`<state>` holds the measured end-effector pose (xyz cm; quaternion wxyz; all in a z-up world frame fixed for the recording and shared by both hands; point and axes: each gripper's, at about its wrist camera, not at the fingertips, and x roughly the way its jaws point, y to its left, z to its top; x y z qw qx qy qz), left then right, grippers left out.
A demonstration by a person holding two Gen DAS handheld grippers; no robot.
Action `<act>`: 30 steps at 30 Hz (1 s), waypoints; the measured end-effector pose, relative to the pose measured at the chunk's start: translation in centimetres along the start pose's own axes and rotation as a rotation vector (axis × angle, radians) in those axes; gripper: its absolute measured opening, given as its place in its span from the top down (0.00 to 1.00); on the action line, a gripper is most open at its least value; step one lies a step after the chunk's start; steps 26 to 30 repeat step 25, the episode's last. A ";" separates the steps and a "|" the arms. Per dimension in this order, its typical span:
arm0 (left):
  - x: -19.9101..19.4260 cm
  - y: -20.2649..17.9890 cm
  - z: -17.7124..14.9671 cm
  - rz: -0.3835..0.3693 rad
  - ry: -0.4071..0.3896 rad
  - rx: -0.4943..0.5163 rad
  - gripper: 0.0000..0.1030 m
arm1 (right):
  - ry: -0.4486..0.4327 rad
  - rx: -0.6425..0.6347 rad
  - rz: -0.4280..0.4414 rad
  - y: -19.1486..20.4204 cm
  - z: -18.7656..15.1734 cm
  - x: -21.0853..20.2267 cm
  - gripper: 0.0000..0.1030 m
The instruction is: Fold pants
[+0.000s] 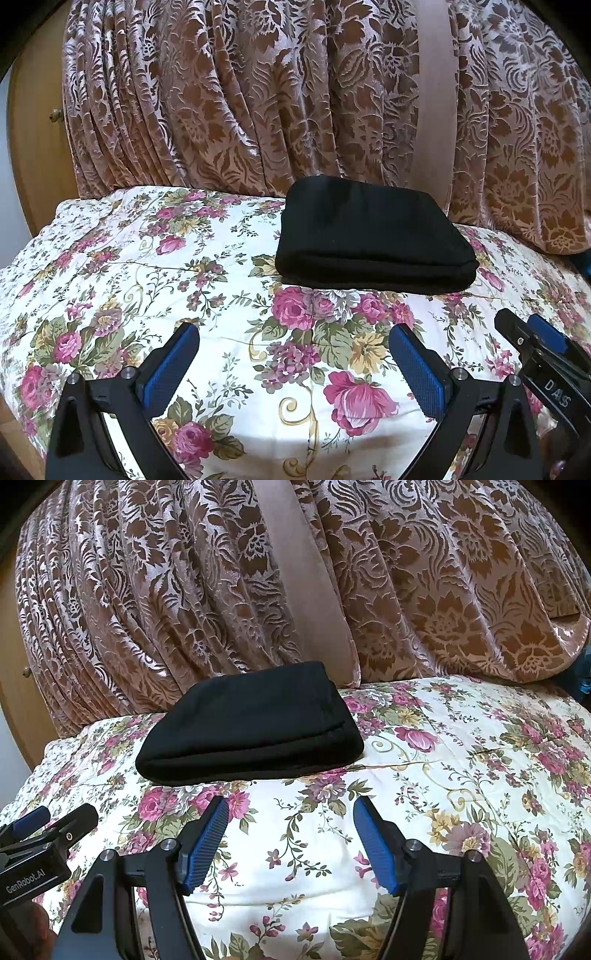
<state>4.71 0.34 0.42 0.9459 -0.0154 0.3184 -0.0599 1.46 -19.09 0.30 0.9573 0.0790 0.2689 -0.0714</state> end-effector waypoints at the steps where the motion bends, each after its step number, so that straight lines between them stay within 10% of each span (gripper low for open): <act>1: 0.0 0.0 0.0 0.001 0.002 0.000 0.00 | -0.001 0.000 0.001 0.0 0.0 0.0 0.31; 30: 1.0 0.3 -0.5 0.042 0.036 -0.009 0.01 | 0.021 0.009 0.003 -0.1 -0.4 0.7 0.31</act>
